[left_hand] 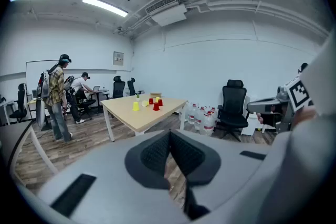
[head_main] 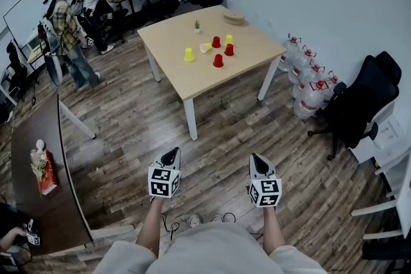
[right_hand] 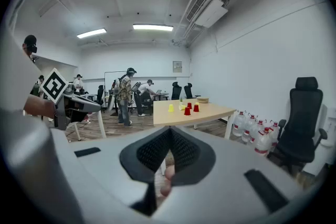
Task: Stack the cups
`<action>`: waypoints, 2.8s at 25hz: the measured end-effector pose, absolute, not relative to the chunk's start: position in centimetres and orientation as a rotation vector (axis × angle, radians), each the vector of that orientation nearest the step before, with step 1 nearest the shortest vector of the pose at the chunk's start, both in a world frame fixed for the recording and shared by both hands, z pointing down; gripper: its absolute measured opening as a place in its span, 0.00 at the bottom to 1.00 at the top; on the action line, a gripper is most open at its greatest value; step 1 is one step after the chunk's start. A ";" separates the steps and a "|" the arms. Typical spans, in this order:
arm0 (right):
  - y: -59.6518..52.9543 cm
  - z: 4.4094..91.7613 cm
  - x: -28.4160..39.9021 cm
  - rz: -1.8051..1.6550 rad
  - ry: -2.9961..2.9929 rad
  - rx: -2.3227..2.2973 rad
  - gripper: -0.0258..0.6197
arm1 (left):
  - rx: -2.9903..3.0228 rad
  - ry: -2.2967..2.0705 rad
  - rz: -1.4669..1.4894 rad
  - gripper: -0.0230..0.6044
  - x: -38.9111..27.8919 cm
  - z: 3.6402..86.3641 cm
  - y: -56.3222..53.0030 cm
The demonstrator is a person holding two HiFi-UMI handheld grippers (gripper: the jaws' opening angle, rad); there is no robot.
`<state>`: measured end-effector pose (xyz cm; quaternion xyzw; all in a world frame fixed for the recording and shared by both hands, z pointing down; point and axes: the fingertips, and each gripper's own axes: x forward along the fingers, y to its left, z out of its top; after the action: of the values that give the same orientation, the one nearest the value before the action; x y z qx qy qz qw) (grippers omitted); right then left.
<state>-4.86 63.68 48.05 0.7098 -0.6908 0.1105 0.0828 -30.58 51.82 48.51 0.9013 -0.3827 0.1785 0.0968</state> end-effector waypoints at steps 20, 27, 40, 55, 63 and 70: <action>64.1 47.8 -5.1 0.333 -2.124 2.128 0.04 | 2.662 -1.146 0.540 0.05 -30.8 48.8 52.6; 64.1 48.4 -5.3 0.296 -2.124 2.058 0.14 | 2.645 -1.146 0.530 0.05 -30.5 49.0 52.9; 64.2 49.2 -5.0 0.207 -2.198 1.955 0.76 | 2.635 -1.160 0.542 0.05 -28.2 49.2 54.0; 61.9 50.6 -2.3 0.221 -2.226 1.914 0.79 | 2.572 -1.187 0.556 0.05 -25.9 51.7 53.4; 56.6 51.7 -0.9 0.234 -2.220 1.905 0.78 | 2.562 -1.179 0.541 0.05 -24.2 53.0 48.0; 49.4 52.6 0.2 0.254 -2.190 1.904 0.78 | 2.562 -1.113 0.528 0.05 -21.2 54.5 40.0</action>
<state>0.21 49.39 52.59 0.6494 -0.7469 0.0867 0.1140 -21.17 39.98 54.50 0.8911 -0.3872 0.1838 0.1490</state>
